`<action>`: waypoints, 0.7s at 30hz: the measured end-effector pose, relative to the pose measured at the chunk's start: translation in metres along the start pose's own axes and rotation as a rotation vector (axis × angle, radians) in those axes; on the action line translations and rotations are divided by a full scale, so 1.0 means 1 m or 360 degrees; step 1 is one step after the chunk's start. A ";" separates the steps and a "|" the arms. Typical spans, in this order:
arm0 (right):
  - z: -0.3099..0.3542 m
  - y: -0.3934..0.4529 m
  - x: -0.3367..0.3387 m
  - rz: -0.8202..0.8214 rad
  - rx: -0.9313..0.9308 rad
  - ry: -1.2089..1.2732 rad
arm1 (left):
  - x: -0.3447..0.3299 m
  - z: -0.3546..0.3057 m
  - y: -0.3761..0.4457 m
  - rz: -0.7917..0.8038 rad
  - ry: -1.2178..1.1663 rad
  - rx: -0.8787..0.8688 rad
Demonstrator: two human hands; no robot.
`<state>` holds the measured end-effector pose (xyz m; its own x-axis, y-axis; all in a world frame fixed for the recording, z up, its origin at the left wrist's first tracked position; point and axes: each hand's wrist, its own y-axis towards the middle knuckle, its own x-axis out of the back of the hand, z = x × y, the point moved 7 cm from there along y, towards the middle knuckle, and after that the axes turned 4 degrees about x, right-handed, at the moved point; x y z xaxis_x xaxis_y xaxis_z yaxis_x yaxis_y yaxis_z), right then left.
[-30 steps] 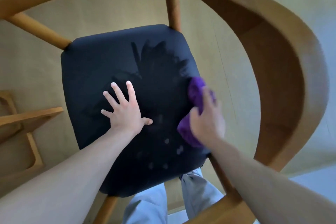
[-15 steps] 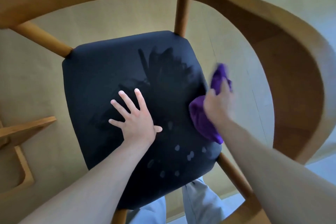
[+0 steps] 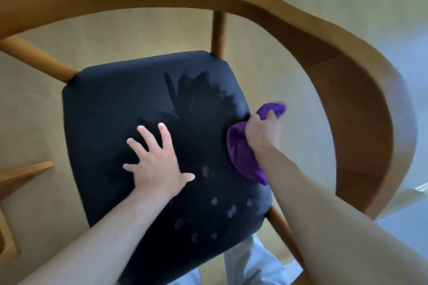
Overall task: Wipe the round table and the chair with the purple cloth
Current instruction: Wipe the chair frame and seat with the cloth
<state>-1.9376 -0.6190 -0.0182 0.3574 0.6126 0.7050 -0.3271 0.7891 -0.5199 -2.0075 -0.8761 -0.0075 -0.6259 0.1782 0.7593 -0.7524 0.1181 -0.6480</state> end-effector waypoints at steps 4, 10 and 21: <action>0.056 -0.052 -0.043 0.0266 0.1050 -0.0982 | 0.034 0.012 0.021 -0.0023 -0.0269 -0.0041; 0.081 -0.053 -0.054 0.0239 0.1308 -0.0878 | 0.055 0.014 0.045 -0.0063 -0.0017 -0.0113; 0.090 -0.097 -0.100 0.0621 0.1560 -0.1220 | 0.044 0.006 0.060 0.0084 0.0016 -0.0074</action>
<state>-2.0199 -0.7613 0.0048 -0.3860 0.3547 0.8516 -0.9098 0.0061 -0.4150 -2.0812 -0.8672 -0.0127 -0.6622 0.1954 0.7234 -0.7079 0.1535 -0.6894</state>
